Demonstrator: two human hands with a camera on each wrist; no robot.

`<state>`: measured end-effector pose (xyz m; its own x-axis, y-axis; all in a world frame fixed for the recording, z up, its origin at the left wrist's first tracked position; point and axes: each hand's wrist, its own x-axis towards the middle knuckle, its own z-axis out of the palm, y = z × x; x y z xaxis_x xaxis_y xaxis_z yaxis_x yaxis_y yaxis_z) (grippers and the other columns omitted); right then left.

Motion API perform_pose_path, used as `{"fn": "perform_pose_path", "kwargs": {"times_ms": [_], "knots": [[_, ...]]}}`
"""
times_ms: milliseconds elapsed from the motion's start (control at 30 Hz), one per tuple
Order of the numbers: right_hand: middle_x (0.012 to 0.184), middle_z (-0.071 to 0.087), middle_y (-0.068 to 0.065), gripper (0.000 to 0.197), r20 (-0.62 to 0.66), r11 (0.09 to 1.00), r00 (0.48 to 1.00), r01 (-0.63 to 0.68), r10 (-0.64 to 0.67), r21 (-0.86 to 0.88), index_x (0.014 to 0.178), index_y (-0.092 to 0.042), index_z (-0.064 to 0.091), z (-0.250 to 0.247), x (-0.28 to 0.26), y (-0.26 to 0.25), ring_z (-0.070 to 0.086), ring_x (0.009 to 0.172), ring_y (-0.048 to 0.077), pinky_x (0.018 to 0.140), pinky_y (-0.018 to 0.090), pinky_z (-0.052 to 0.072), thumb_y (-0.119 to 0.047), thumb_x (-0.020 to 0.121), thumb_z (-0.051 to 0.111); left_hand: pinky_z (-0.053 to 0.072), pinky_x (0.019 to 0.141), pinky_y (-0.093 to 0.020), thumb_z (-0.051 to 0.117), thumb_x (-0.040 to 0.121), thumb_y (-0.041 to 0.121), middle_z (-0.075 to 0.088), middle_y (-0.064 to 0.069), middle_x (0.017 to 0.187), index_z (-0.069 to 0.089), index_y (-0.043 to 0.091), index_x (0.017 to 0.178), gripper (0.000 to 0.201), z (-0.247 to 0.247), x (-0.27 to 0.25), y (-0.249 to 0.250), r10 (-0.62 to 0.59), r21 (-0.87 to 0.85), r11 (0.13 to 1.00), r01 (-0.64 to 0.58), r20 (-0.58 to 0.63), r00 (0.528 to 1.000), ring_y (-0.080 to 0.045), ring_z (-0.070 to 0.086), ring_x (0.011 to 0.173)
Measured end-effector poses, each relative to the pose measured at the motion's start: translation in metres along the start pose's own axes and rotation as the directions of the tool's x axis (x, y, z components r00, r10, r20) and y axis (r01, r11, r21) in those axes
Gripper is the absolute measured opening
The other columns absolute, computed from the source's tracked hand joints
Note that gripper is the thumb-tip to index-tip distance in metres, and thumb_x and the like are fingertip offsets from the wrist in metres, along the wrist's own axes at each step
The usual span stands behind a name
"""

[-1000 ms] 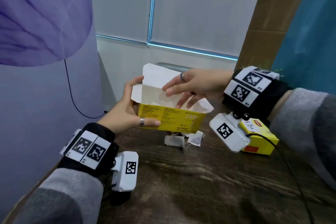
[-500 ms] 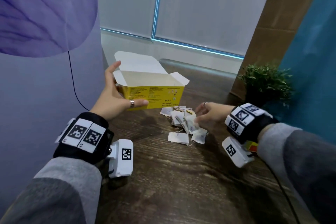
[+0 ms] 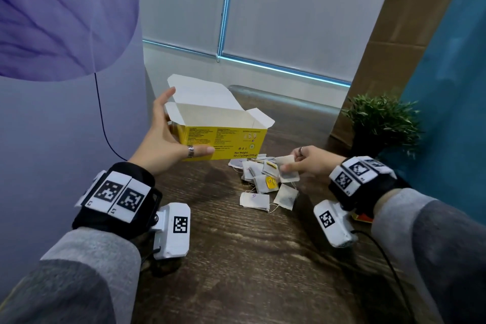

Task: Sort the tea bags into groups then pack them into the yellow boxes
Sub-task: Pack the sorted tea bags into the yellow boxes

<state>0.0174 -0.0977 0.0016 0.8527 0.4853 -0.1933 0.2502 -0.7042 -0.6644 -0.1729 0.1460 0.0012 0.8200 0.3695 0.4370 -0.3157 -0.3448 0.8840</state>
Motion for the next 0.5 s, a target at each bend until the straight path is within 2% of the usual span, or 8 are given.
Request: {"fn": "perform_pose_path", "kwargs": {"times_ms": [33,100,167,233,300,367,433,500], "knots": [[0.068,0.054,0.009,0.049,0.054,0.999,0.998,-0.038,0.037,0.021,0.068,-0.015,0.045,-0.007,-0.003,-0.001,0.048,0.062,0.022,0.054,0.024,0.037,-0.036,0.056,0.087,0.041,0.062,0.004,0.078,0.065,0.0,0.033,0.008,0.127,0.008,0.029,0.145,0.11,0.0,0.0,0.0,-0.001,0.001,1.0,0.001,-0.001,1.0,-0.003,0.047,0.098],[0.062,0.06,0.008,0.038,0.147,0.99,0.985,-0.102,0.088,0.093,0.066,-0.012,0.05,-0.014,-0.009,0.0,0.053,0.053,0.022,0.049,0.023,0.041,-0.029,0.063,0.084,0.042,0.063,0.004,0.078,0.065,0.0,0.034,0.01,0.125,0.008,0.029,0.145,0.11,0.001,0.0,0.0,0.002,-0.001,1.0,-0.002,-0.001,1.0,-0.008,0.046,0.103],[0.059,0.058,0.005,0.033,0.203,0.987,0.967,-0.161,0.155,0.013,0.068,-0.01,0.053,-0.01,-0.011,0.006,0.051,0.049,0.014,0.045,0.019,0.039,-0.027,0.065,0.082,0.043,0.064,0.003,0.078,0.064,0.0,0.034,0.014,0.121,0.008,0.029,0.145,0.11,0.002,0.0,0.0,0.007,-0.01,1.0,-0.007,0.001,1.0,-0.006,0.046,0.103],[0.073,0.056,0.01,0.047,0.256,0.982,0.951,-0.149,0.175,-0.119,0.075,-0.013,0.053,0.0,-0.01,0.013,0.047,0.062,0.018,0.053,0.024,0.036,-0.037,0.053,0.087,0.043,0.066,0.003,0.078,0.063,-0.001,0.035,0.014,0.122,0.008,0.029,0.145,0.111,0.001,0.0,-0.001,0.016,-0.014,1.0,-0.016,0.007,1.0,-0.004,0.047,0.104],[0.07,0.055,0.005,0.04,0.218,0.968,0.965,-0.092,0.145,-0.235,0.071,-0.017,0.049,0.008,-0.01,0.016,0.045,0.061,0.015,0.052,0.024,0.035,-0.036,0.064,0.084,0.042,0.071,0.003,0.079,0.061,-0.001,0.038,0.014,0.125,0.008,0.029,0.144,0.113,0.001,0.0,-0.002,0.033,-0.022,0.999,-0.032,0.024,0.999,-0.01,0.046,0.114],[0.063,0.053,-0.002,0.033,0.167,0.961,0.981,-0.051,0.1,-0.272,0.07,-0.018,0.047,0.011,-0.011,0.019,0.044,0.054,0.011,0.049,0.021,0.035,-0.029,0.074,0.078,0.041,0.076,0.003,0.079,0.061,-0.002,0.038,0.024,0.121,0.008,0.028,0.144,0.113,0.001,0.0,-0.002,0.049,-0.033,0.998,-0.048,0.03,0.998,-0.01,0.042,0.121],[0.062,0.052,-0.003,0.03,0.168,0.963,0.984,-0.003,0.05,-0.27,0.071,-0.018,0.048,0.01,-0.016,0.02,0.045,0.053,0.009,0.047,0.018,0.036,-0.023,0.075,0.078,0.039,0.078,0.004,0.078,0.062,-0.003,0.034,0.032,0.118,0.008,0.027,0.144,0.113,0.002,0.0,-0.001,0.06,-0.034,0.998,-0.059,0.032,0.998,-0.008,0.04,0.122],[0.063,0.053,-0.005,0.027,0.158,0.958,0.987,0.024,0.023,-0.286,0.073,-0.018,0.051,0.001,-0.024,0.019,0.048,0.054,0.007,0.045,0.015,0.039,-0.019,0.075,0.078,0.039,0.082,0.003,0.079,0.061,-0.002,0.034,0.033,0.119,0.008,0.029,0.144,0.114,0.003,0.001,-0.001,0.069,-0.033,0.997,-0.067,0.046,0.997,-0.007,0.039,0.123]]}}
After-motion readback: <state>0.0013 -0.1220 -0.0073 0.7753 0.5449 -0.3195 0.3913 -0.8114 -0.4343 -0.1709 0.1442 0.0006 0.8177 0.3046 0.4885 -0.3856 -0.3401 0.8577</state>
